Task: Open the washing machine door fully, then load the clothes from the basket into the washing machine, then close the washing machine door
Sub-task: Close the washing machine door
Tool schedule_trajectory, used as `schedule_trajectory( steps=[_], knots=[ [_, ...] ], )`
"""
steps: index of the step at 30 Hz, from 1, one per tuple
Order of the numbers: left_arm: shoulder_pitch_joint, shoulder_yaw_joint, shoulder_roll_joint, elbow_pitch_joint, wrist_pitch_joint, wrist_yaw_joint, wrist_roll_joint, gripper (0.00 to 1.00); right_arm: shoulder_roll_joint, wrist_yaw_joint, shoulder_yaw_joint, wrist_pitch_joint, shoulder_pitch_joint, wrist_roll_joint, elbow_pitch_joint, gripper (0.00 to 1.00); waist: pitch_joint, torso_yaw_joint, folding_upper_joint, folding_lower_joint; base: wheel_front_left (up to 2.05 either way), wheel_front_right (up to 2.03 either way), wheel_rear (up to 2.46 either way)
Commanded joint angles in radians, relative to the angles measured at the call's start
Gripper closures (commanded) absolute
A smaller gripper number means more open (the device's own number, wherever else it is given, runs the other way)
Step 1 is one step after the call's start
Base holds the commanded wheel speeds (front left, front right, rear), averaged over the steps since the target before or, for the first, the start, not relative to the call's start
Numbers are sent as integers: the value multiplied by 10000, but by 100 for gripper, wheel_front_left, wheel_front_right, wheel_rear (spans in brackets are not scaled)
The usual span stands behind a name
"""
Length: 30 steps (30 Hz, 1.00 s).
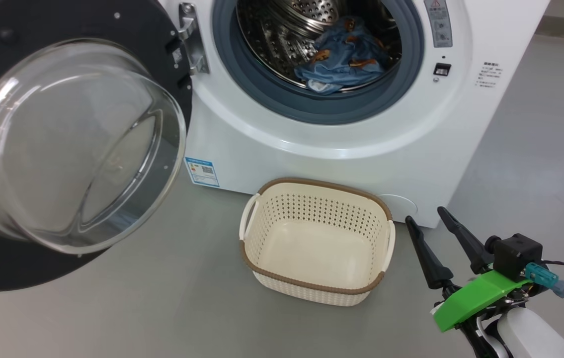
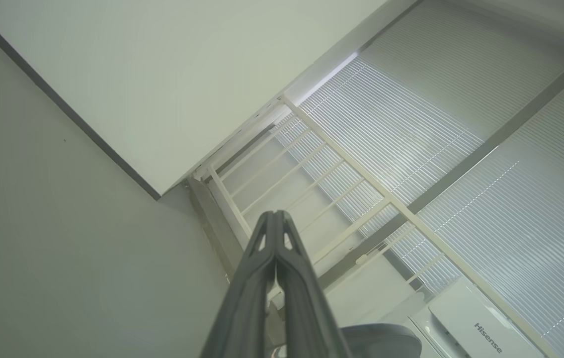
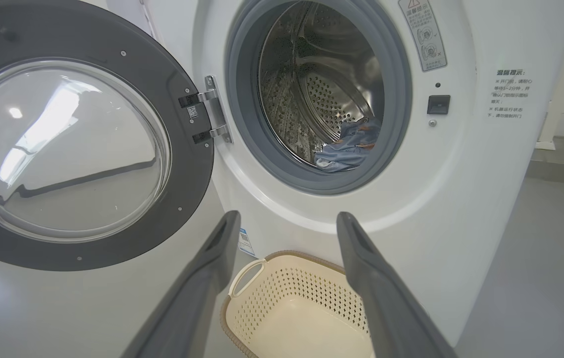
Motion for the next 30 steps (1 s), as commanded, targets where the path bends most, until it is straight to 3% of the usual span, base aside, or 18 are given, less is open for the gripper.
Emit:
schedule_trajectory(
  steps=[1,12,20,30],
  knots=[
    [-494,399,823,443,143,95,-243,100,-195,58,163,-80,-296,48,-178,0,160,-182,0,0,0,0,0],
    [-1907,851,2008,3703,1249,209,-1085,100,-518,58,178,-80,-406,40,-271,0,585,-749,0,0,0,0,0],
    [-2580,513,2382,4724,2032,361,-1079,100,-559,58,116,-80,-369,39,-326,0,662,-877,0,0,0,0,0],
    [-3014,-274,2662,5503,4052,450,-924,100,-505,58,-41,-80,-329,-8,-353,0,744,-918,0,0,0,0,0]
  ],
)
